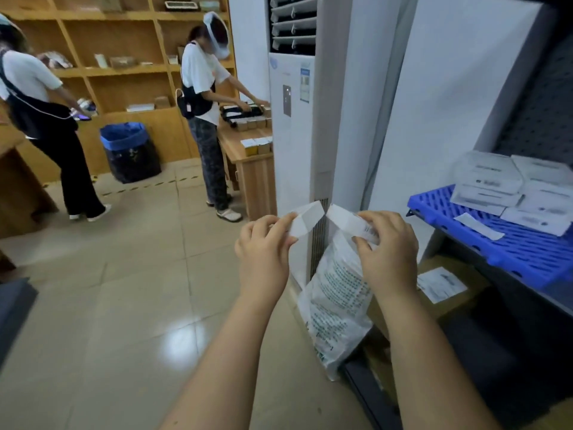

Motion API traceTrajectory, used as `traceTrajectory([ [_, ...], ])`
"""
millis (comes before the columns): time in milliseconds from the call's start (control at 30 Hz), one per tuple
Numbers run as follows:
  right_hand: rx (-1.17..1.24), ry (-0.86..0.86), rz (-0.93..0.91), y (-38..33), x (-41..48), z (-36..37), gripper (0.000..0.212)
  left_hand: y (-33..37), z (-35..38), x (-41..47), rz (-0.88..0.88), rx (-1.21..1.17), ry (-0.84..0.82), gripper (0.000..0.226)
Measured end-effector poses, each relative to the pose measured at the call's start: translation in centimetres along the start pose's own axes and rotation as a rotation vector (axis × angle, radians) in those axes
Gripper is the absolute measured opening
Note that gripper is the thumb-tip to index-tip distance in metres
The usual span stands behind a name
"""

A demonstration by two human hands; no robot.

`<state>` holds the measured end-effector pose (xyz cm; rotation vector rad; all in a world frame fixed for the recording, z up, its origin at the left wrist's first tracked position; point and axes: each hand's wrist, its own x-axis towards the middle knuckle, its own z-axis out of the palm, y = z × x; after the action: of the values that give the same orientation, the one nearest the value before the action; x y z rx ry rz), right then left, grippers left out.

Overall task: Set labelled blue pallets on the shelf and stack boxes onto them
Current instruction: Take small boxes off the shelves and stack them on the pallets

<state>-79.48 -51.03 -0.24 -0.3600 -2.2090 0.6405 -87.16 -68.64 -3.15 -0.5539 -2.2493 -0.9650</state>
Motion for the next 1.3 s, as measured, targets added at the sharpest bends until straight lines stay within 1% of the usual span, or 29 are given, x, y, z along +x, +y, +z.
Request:
traceTrajectory([
  [133, -0.102, 0.162, -0.06, 1.0, 4.4, 1.3, 0.037, -0.6, 4.5, 6.9, 0.148, -0.165, 0.059, 0.031],
  [233, -0.174, 0.292, -0.071, 2.9, 5.5, 0.7, 0.037, 1.0, 8.4, 9.5, 0.225, -0.267, 0.094, 0.04],
  [367, -0.291, 0.371, -0.024, 6.5, 6.6, -2.0, 0.036, 4.6, 13.2, 10.7, 0.245, -0.41, 0.019, 0.037],
  [467, -0.367, 0.452, 0.017, 9.0, 8.2, -4.7, 0.037, 8.3, 16.3, 11.3, 0.299, -0.493, -0.024, 0.032],
  [633, -0.428, 0.522, 0.072, 13.2, 11.4, -8.9, 0.04, 15.1, 21.0, 13.0, 0.385, -0.549, -0.069, 0.032],
  [733, -0.48, 0.529, 0.087, 16.2, 13.3, -11.6, 0.04, 19.1, 23.9, 14.1, 0.457, -0.551, -0.09, 0.032],
  [833, -0.506, 0.506, 0.127, 19.4, 15.4, -14.0, 0.042, 22.3, 26.9, 15.2, 0.529, -0.509, -0.149, 0.033],
  [900, -0.528, 0.474, 0.145, 21.3, 16.7, -14.8, 0.044, 23.7, 28.7, 15.7, 0.521, -0.483, -0.193, 0.035],
  [967, -0.536, 0.421, 0.164, 23.0, 17.7, -14.8, 0.047, 24.6, 30.4, 16.0, 0.502, -0.465, -0.214, 0.032],
  [1033, -0.536, 0.366, 0.186, 24.3, 18.3, -14.3, 0.048, 25.0, 31.8, 16.1, 0.518, -0.435, -0.246, 0.033],
  [1100, -0.546, 0.307, 0.201, 25.2, 18.8, -13.9, 0.043, 25.1, 32.8, 16.4, 0.543, -0.415, -0.312, 0.036],
  [1167, -0.536, 0.266, 0.216, 25.7, 19.5, -13.7, 0.035, 25.2, 32.9, 17.0, 0.532, -0.398, -0.384, 0.033],
  [1233, -0.507, 0.275, 0.231, 25.7, 20.2, -13.6, 0.031, 25.2, 32.5, 17.6, 0.525, -0.391, -0.406, 0.038],
  [1300, -0.479, 0.321, 0.224, 25.0, 20.9, -13.4, 0.027, 25.1, 31.8, 18.1, 0.529, -0.391, -0.393, 0.044],
])
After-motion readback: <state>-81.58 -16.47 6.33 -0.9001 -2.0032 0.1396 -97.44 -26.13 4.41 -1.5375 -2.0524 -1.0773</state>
